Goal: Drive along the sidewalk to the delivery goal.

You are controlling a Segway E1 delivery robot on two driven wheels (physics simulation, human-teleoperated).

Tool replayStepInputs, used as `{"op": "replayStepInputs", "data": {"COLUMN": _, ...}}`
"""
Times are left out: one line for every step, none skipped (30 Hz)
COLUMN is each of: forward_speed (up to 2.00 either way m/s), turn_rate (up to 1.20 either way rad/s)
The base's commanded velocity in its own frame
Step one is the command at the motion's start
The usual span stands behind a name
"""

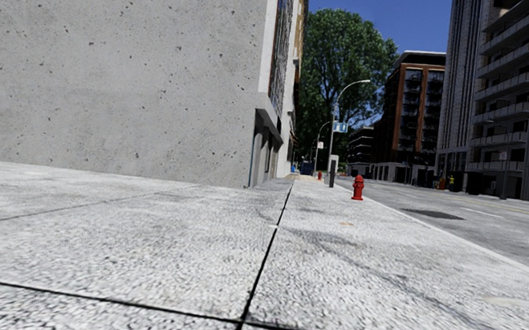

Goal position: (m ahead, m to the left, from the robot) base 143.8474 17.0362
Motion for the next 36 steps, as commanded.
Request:
{"op": "replayStepInputs", "data": {"forward_speed": 0.89, "turn_rate": 0.00}}
{"op": "replayStepInputs", "data": {"forward_speed": 0.90, "turn_rate": 0.00}}
{"op": "replayStepInputs", "data": {"forward_speed": 0.93, "turn_rate": 0.00}}
{"op": "replayStepInputs", "data": {"forward_speed": 0.93, "turn_rate": 0.00}}
{"op": "replayStepInputs", "data": {"forward_speed": 0.96, "turn_rate": 0.00}}
{"op": "replayStepInputs", "data": {"forward_speed": 0.97, "turn_rate": 0.00}}
{"op": "replayStepInputs", "data": {"forward_speed": 0.98, "turn_rate": 0.00}}
{"op": "replayStepInputs", "data": {"forward_speed": 0.98, "turn_rate": 0.00}}
{"op": "replayStepInputs", "data": {"forward_speed": 1.02, "turn_rate": 0.00}}
{"op": "replayStepInputs", "data": {"forward_speed": 1.03, "turn_rate": 0.00}}
{"op": "replayStepInputs", "data": {"forward_speed": 1.04, "turn_rate": 0.00}}
{"op": "replayStepInputs", "data": {"forward_speed": 1.04, "turn_rate": 0.00}}
{"op": "replayStepInputs", "data": {"forward_speed": 1.05, "turn_rate": 0.00}}
{"op": "replayStepInputs", "data": {"forward_speed": 1.05, "turn_rate": 0.00}}
{"op": "replayStepInputs", "data": {"forward_speed": 1.05, "turn_rate": 0.00}}
{"op": "replayStepInputs", "data": {"forward_speed": 1.05, "turn_rate": 0.00}}
{"op": "replayStepInputs", "data": {"forward_speed": 1.05, "turn_rate": 0.00}}
{"op": "replayStepInputs", "data": {"forward_speed": 1.05, "turn_rate": -0.05}}
{"op": "replayStepInputs", "data": {"forward_speed": 1.05, "turn_rate": -0.05}}
{"op": "replayStepInputs", "data": {"forward_speed": 1.05, "turn_rate": -0.89}}
{"op": "replayStepInputs", "data": {"forward_speed": 1.05, "turn_rate": -1.10}}
{"op": "replayStepInputs", "data": {"forward_speed": 1.05, "turn_rate": -1.17}}
{"op": "replayStepInputs", "data": {"forward_speed": 1.05, "turn_rate": -1.17}}
{"op": "replayStepInputs", "data": {"forward_speed": 1.05, "turn_rate": -1.18}}
{"op": "replayStepInputs", "data": {"forward_speed": 1.05, "turn_rate": -1.15}}
{"op": "replayStepInputs", "data": {"forward_speed": 1.05, "turn_rate": -0.05}}
{"op": "replayStepInputs", "data": {"forward_speed": 1.05, "turn_rate": -0.05}}
{"op": "replayStepInputs", "data": {"forward_speed": 1.05, "turn_rate": 0.00}}
{"op": "replayStepInputs", "data": {"forward_speed": 1.05, "turn_rate": 0.00}}
{"op": "replayStepInputs", "data": {"forward_speed": 1.05, "turn_rate": 0.00}}
{"op": "replayStepInputs", "data": {"forward_speed": 1.05, "turn_rate": 0.00}}
{"op": "replayStepInputs", "data": {"forward_speed": 1.05, "turn_rate": 0.00}}
{"op": "replayStepInputs", "data": {"forward_speed": 1.05, "turn_rate": 0.00}}
{"op": "replayStepInputs", "data": {"forward_speed": 1.05, "turn_rate": 0.00}}
{"op": "replayStepInputs", "data": {"forward_speed": 1.05, "turn_rate": 0.00}}
{"op": "replayStepInputs", "data": {"forward_speed": 1.05, "turn_rate": 0.00}}
